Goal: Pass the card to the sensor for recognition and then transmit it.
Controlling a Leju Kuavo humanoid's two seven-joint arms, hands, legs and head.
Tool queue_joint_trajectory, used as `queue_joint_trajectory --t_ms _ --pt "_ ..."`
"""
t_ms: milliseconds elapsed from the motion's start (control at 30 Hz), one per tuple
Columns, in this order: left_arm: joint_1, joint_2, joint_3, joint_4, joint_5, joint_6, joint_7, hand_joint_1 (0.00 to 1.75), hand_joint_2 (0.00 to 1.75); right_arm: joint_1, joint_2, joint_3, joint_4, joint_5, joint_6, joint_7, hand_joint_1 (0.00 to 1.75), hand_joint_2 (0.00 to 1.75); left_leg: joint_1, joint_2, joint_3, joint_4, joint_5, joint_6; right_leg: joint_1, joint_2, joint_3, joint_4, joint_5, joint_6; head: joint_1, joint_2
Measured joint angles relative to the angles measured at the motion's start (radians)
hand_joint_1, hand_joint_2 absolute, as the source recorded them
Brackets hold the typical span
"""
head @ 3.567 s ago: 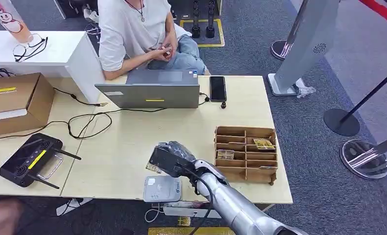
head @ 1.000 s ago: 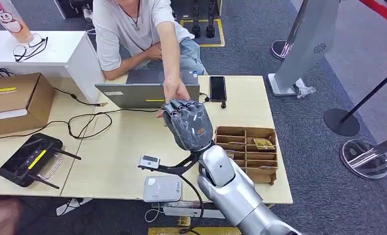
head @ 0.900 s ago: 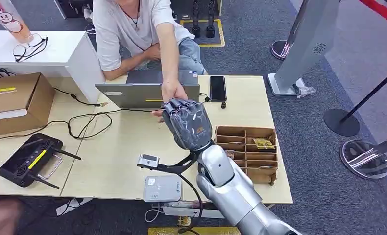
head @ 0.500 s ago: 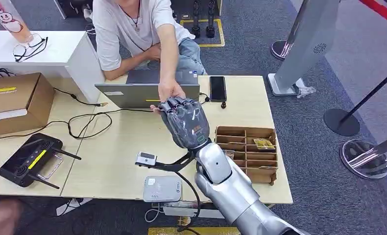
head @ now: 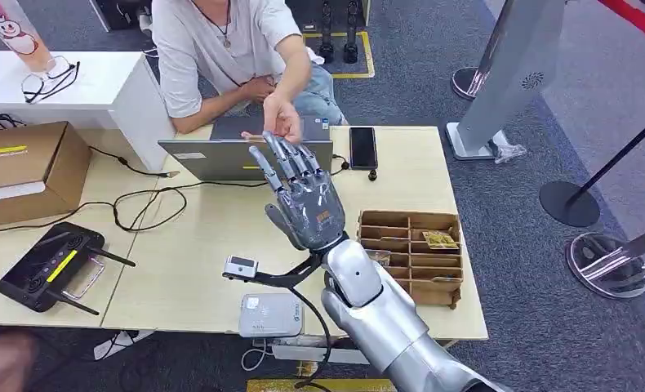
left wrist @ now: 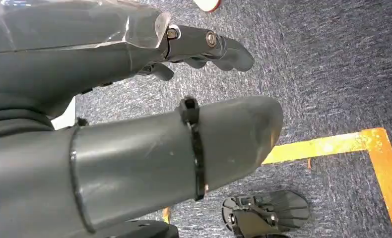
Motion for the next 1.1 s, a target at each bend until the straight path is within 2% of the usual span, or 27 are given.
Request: queue_joint_trajectory --t_ms 1100 --pt "0.001 -0.001 0.004 0.000 0.003 0.007 -0.001 0.00 0.00 0.000 0.011 -0.010 0.016 -0.034 0.000 -0.022 0.00 1.75 0.000 0.000 0.000 0.000 0.000 0.000 0.000 0.000 0.000 0.000 0.000 0.000 0.000 0.000"
